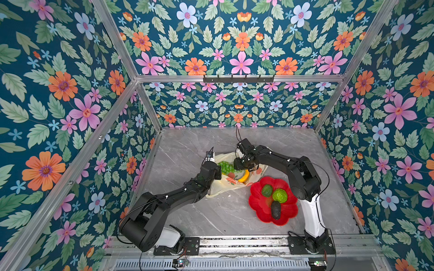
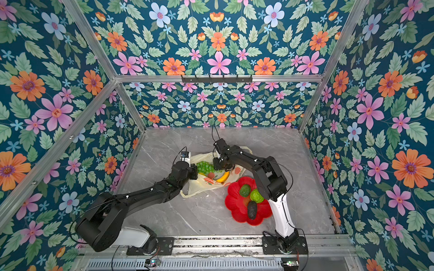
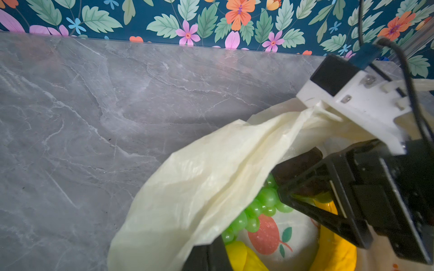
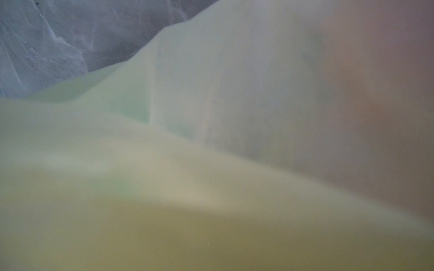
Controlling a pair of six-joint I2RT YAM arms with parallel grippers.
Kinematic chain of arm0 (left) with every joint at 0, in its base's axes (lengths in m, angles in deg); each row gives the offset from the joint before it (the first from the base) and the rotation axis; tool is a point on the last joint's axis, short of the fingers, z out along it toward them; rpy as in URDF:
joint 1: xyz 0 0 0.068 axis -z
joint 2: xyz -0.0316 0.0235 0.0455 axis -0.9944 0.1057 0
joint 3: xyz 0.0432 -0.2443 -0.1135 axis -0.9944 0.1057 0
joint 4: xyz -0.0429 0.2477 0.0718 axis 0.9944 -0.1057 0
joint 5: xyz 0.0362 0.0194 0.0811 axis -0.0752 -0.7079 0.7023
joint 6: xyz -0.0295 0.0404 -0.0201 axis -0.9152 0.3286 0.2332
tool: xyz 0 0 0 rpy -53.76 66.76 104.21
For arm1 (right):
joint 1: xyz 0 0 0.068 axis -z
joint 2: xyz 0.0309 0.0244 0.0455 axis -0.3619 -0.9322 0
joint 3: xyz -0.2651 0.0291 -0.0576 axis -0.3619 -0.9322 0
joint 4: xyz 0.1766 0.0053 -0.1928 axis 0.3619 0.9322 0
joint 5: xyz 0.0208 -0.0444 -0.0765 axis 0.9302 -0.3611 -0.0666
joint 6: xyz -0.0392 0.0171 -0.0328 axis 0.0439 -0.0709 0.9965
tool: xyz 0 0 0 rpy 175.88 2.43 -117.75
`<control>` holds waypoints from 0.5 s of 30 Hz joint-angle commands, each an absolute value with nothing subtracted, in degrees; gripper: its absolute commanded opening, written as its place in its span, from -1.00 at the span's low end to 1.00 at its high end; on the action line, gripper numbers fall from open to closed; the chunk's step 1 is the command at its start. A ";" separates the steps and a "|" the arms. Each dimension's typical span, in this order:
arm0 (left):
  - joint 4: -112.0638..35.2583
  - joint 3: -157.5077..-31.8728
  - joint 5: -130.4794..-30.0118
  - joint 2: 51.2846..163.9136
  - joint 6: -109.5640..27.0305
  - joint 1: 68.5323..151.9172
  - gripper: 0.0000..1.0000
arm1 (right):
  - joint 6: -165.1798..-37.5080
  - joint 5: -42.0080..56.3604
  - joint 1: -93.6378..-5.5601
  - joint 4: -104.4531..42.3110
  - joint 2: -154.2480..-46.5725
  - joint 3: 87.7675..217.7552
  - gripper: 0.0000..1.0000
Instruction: Take the fake fruits out of the plastic bag
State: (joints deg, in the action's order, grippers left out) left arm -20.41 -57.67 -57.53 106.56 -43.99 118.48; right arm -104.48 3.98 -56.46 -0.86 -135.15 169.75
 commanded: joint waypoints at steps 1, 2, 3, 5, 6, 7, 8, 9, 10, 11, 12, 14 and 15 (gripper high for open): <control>-20.74 -58.12 -57.18 106.68 -43.38 118.41 -1.00 | -103.77 3.06 -56.56 -1.32 -134.03 169.63 -0.02; -20.77 -58.20 -57.18 106.67 -43.38 118.48 -1.00 | -103.83 3.10 -56.57 -1.05 -133.77 169.55 -0.04; -20.82 -58.15 -57.13 106.62 -43.40 118.44 -1.00 | -103.78 3.17 -56.54 -0.54 -133.42 169.46 -0.05; -20.83 -58.24 -57.03 106.61 -43.29 118.41 -1.00 | -103.88 3.57 -56.55 0.63 -132.63 169.29 -0.06; -20.91 -58.19 -56.92 106.51 -43.28 118.47 -1.00 | -103.83 3.93 -56.51 1.75 -132.20 169.29 -0.07; -20.91 -58.18 -56.83 106.58 -43.23 118.48 -1.00 | -103.86 4.42 -56.61 2.83 -131.66 169.20 -0.07; -20.91 -58.15 -56.88 106.56 -43.21 118.43 -1.00 | -103.82 4.97 -56.63 4.06 -131.13 169.05 -0.08; -20.91 -58.19 -56.81 106.56 -43.21 118.40 -1.00 | -103.77 5.48 -56.68 5.46 -130.44 168.76 -0.08; -20.98 -58.24 -56.75 106.53 -43.28 118.43 -1.00 | -103.73 5.93 -56.69 6.90 -129.59 168.21 -0.08; -21.00 -58.28 -56.75 106.51 -43.21 118.41 -1.00 | -103.73 6.09 -56.80 8.22 -128.81 167.79 -0.09; -21.08 -58.29 -56.86 106.50 -43.21 118.41 -1.00 | -103.51 6.45 -56.89 9.54 -127.83 167.06 -0.09; -21.09 -58.30 -56.91 106.67 -43.25 118.39 -1.00 | -102.79 6.79 -57.49 11.83 -125.62 165.53 -0.09; -21.17 -58.43 -57.04 106.65 -43.22 118.40 -1.00 | -102.50 6.64 -57.81 13.14 -124.61 164.81 -0.09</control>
